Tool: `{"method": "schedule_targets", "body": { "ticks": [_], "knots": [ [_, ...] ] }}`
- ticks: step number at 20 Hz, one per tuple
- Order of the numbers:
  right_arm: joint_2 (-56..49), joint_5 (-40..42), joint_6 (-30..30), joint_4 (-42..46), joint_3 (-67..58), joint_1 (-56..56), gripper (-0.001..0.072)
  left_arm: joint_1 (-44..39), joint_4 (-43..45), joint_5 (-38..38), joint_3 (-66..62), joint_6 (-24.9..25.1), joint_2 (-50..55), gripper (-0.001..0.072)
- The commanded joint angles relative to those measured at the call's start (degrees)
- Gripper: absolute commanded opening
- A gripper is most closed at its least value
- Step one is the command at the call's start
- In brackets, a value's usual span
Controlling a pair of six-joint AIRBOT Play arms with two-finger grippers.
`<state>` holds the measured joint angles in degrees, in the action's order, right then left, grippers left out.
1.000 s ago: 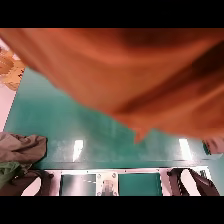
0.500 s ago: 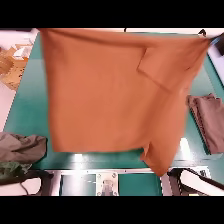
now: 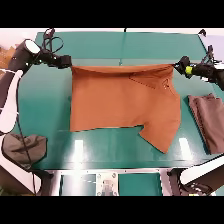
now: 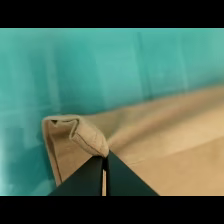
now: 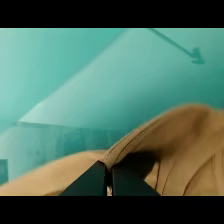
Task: Fold the shirts.
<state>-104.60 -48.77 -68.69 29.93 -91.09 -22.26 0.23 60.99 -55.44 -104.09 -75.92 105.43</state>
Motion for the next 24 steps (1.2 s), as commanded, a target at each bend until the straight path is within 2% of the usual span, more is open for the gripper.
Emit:
{"method": "schedule_targets", "body": {
  "ticks": [1, 4, 7, 15, 16, 17, 18, 20, 21, 23, 24],
  "knots": [
    [-2.1, -9.5, -1.8, 4.4, -5.7, -2.5, 0.0013, 1.7, 0.3, -8.2, -0.8, -2.8, 1.2, 0.0020],
    [-1.6, -20.1, -4.6, 14.6, -5.7, -4.4, 0.0012, 1.4, 0.5, -17.3, -0.7, -3.4, 1.2, 0.0020],
    [-1.6, -27.0, -5.9, 24.1, -4.9, -4.5, 0.0013, 0.1, 1.4, -20.9, 0.9, -5.4, 1.3, 0.0020],
    [-1.6, -24.8, -5.9, 27.7, 1.9, -4.2, 0.0016, -1.9, 3.0, -19.0, 9.2, -8.4, 1.4, 0.0021],
    [-1.6, -25.2, -5.9, 27.7, 1.4, -4.2, 0.0122, -1.9, 1.9, -19.0, 9.2, -8.3, 1.4, 0.0056],
    [-1.6, -26.5, -5.9, 27.8, 0.3, -4.4, 0.0263, -1.9, 0.3, -19.6, 9.1, -8.3, 1.3, 0.0371],
    [-1.4, -28.9, -6.3, 27.8, -1.3, -4.9, 0.0271, -1.8, -0.9, -21.4, 8.6, -8.9, 1.2, 0.0573],
    [0.1, -32.5, -9.7, 29.6, -3.5, -6.2, 0.0268, -0.7, -0.6, -28.6, 6.1, -9.9, 1.2, 0.0572],
    [1.6, -33.9, -11.1, 31.8, -3.4, -7.0, 0.0250, 0.0, -0.5, -32.8, 5.2, -10.9, 1.1, 0.0515],
    [4.9, -36.9, -12.0, 35.3, -1.2, -8.2, 0.0141, 1.4, -0.4, -39.2, 5.2, -11.0, 0.2, 0.0158],
    [7.2, -37.5, -12.2, 35.7, 1.7, -8.8, 0.0083, 1.5, 0.4, -40.3, 6.5, -10.8, -1.3, 0.0021]
  ]
}}
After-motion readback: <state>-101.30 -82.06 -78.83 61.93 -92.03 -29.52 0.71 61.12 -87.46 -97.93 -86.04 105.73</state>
